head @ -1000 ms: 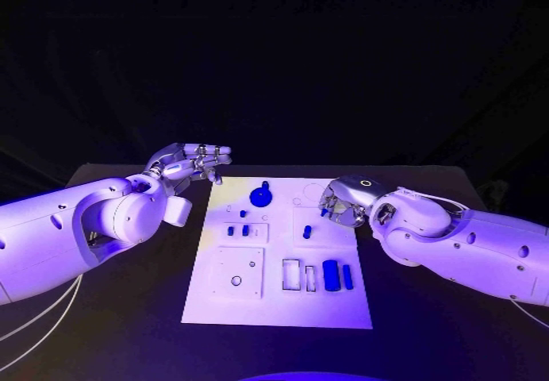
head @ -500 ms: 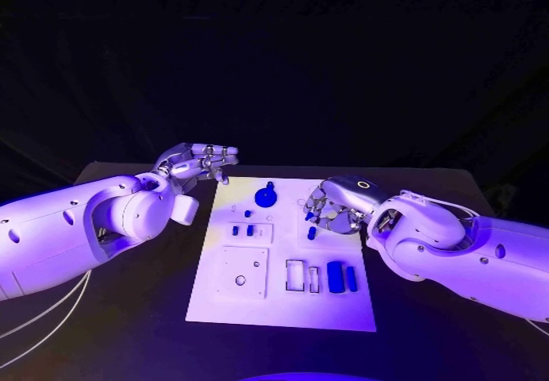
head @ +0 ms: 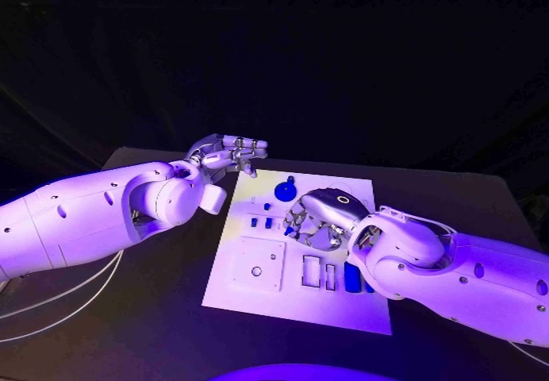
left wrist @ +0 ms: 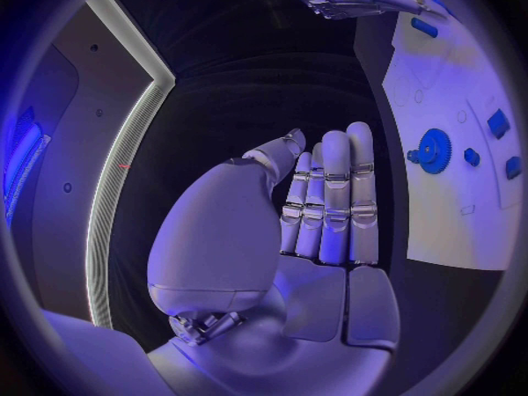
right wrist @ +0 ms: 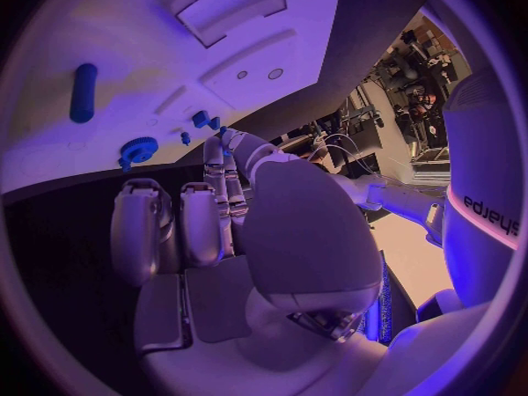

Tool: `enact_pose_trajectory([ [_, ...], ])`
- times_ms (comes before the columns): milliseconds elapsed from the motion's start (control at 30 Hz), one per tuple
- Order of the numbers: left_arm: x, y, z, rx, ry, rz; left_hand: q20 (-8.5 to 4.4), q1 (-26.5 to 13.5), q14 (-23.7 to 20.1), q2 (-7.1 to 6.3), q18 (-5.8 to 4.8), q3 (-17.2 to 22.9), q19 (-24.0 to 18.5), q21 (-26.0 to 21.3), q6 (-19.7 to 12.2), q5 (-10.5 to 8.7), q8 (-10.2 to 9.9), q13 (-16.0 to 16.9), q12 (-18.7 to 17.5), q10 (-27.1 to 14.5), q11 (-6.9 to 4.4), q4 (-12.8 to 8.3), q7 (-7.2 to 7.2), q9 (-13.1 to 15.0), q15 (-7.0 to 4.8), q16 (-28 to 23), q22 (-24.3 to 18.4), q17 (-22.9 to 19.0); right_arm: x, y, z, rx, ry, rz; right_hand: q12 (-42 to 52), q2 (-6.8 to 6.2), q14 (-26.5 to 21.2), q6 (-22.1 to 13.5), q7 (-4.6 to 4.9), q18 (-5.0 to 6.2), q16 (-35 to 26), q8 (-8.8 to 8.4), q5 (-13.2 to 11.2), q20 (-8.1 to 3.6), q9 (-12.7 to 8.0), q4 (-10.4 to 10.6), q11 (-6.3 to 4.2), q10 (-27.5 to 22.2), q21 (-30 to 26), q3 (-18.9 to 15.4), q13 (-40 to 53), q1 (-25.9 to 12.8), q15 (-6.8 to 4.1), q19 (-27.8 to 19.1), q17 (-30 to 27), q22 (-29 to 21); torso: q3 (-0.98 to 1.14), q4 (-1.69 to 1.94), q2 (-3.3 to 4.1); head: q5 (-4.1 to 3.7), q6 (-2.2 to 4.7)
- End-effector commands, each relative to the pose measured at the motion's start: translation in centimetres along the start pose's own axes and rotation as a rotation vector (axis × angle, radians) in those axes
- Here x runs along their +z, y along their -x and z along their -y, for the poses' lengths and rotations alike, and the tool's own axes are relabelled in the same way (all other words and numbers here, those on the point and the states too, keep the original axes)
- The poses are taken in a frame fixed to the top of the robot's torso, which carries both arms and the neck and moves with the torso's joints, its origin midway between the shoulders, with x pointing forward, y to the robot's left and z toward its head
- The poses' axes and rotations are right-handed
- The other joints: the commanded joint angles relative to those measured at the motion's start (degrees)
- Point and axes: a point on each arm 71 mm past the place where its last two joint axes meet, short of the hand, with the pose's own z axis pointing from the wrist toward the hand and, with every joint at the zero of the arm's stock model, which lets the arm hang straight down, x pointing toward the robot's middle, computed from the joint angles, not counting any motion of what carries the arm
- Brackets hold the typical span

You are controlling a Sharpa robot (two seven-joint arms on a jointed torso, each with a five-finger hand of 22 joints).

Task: Assemble the parts on the task board

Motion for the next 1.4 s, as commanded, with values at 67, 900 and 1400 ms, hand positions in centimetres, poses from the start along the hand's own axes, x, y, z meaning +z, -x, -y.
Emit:
enact_pose_trajectory([
  [67, 0.1, -0.6, 0.1, -0.005, -0.001, -0.023, 0.09, 0.2, -0.2, 0.43, 0.74, -0.4, 0.4, -0.4, -0.5, -0.04, -0.2, 0.1, 0.2, -0.5, -0.08, 0.0, 0.0, -0.1, 0.13, -0.3, -0.1, -0.1, 0.4, -1.4, -0.5, 0.005, 0.021, -0.036, -0.5, 0.45, 2.6, -0.1, 0.23, -1.16, 0.0, 0.23, 0.1, -0.09, 0.2, -0.3, 0.09, 0.1, 0.3, -0.1, -0.1, -0.2, -0.26, 0.7, 0.0, 9.9, 0.01, 0.04, 0.05, 0.99, -0.67],
  [900, 0.3, -1.1, 0.0, -0.009, 0.002, -0.037, 0.11, 0.2, -0.2, 0.44, 0.74, -0.5, 0.4, -0.4, -0.5, -0.05, -0.2, 0.1, 0.2, -0.5, -0.06, 0.0, 0.02, -0.1, 0.15, -0.4, -0.2, -0.2, 1.0, -4.6, -1.0, 0.026, 0.019, -0.107, -0.6, 0.49, 2.6, -0.2, 0.3, -1.18, 0.1, 0.14, 0.2, -0.07, 0.2, -0.3, 0.16, 0.0, 0.4, -0.1, -0.1, -0.3, -0.22, 0.7, 0.0, 10.0, 0.08, -0.05, 0.03, 3.02, -2.35],
  [1400, 0.3, -1.2, 0.0, -0.01, 0.004, -0.042, 0.11, 0.2, -0.2, 0.44, 0.74, -0.5, 0.4, -0.4, -0.5, -0.05, -0.2, 0.1, 0.2, -0.5, -0.06, 0.0, 0.02, -0.1, 0.15, -0.4, -0.2, -0.2, 1.4, -5.2, -1.2, 0.026, 0.017, -0.118, -0.7, 0.52, 2.6, -0.3, 0.31, -1.19, 0.1, 0.11, 0.2, -0.06, 0.3, -0.3, 0.17, 0.0, 0.4, -0.1, -0.1, -0.3, -0.21, 0.8, 0.0, 10.0, 0.07, -0.05, 0.04, 3.21, -2.4],
])
